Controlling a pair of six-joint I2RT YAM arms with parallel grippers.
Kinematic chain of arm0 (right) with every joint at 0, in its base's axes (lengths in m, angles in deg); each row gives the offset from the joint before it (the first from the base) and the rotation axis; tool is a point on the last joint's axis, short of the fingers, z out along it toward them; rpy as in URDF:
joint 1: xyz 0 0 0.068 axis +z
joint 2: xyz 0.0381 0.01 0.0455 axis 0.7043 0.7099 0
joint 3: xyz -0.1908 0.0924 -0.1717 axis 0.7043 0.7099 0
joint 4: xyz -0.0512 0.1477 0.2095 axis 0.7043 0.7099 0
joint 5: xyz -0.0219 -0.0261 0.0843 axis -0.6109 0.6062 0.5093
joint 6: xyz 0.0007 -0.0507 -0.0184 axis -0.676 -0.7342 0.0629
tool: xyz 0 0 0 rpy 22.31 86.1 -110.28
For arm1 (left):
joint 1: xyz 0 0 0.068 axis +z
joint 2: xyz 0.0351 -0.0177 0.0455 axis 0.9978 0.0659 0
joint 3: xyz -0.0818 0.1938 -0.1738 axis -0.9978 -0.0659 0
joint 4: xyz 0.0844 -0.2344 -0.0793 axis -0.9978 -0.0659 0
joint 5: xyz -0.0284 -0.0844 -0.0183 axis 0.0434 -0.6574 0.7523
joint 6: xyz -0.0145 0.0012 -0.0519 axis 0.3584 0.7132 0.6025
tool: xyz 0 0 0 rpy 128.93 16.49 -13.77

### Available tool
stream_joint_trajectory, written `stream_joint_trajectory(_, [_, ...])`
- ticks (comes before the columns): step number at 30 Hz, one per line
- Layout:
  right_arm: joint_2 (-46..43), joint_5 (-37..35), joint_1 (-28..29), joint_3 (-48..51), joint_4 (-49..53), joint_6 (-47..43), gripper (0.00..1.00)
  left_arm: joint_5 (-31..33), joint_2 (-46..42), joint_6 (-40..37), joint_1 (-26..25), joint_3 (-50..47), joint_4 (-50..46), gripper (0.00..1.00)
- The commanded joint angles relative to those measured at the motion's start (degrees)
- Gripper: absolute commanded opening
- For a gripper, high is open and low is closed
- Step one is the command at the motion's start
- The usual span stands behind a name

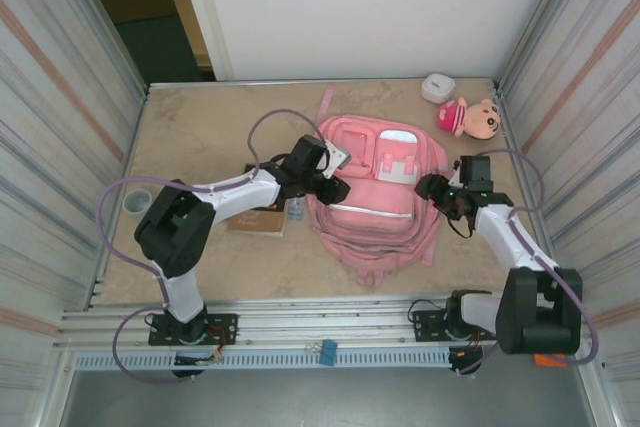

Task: Pack books, pencil case, and school supplies into a backpack

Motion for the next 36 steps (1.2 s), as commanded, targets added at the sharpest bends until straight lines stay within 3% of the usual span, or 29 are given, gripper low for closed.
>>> stream_joint_trajectory(1, [5.0, 0.8, 3.1, 0.3, -5.8, 0.5, 0.65, -0.2, 0.0, 0.2, -0.1, -2.7, -1.1, 0.44])
stream_joint_trajectory(12, [11.4, -0.3, 14.3, 2.1, -16.1, 6.5, 0.63, 3.9, -7.3, 1.6, 1.5, -11.2, -1.0, 0.44])
stream_joint_trajectory(17, [5.5, -3.7, 15.2, -1.3, -6.8, 3.1, 0.67, 5.7, -16.0, -1.5, 1.4, -11.0, -2.0, 0.51])
stream_joint_trajectory(20, [-2.3, -6.2, 13.6, -3.4, 1.4, -0.1, 0.7, 2.4, -21.0, -7.7, 1.1, -10.6, -1.4, 0.57])
stream_joint_trajectory(22, [-8.4, -7.1, 12.5, -3.5, 4.8, -0.8, 0.71, -3.3, -22.5, -14.3, 0.4, -10.4, -0.7, 0.58])
stream_joint_trajectory(24, [-14.2, -7.7, 11.8, -2.6, 6.3, -0.4, 0.72, -10.4, -22.2, -20.8, -0.1, -9.5, -0.8, 0.57])
stream_joint_trajectory(27, [-22.1, -8.5, 11.5, 0.7, 6.1, 1.5, 0.73, -14.4, -19.1, -28.7, -2.0, -7.3, -2.8, 0.55])
stream_joint_trajectory(32, [-31.1, -9.4, 11.4, 6.3, 5.6, 3.6, 0.73, -12.8, -11.3, -40.3, -7.6, -3.2, -6.8, 0.57])
stream_joint_trajectory(36, [-34.7, -9.6, 11.4, 8.7, 6.3, 4.6, 0.74, -8.4, -5.4, -45.5, -11.3, -1.1, -7.6, 0.68])
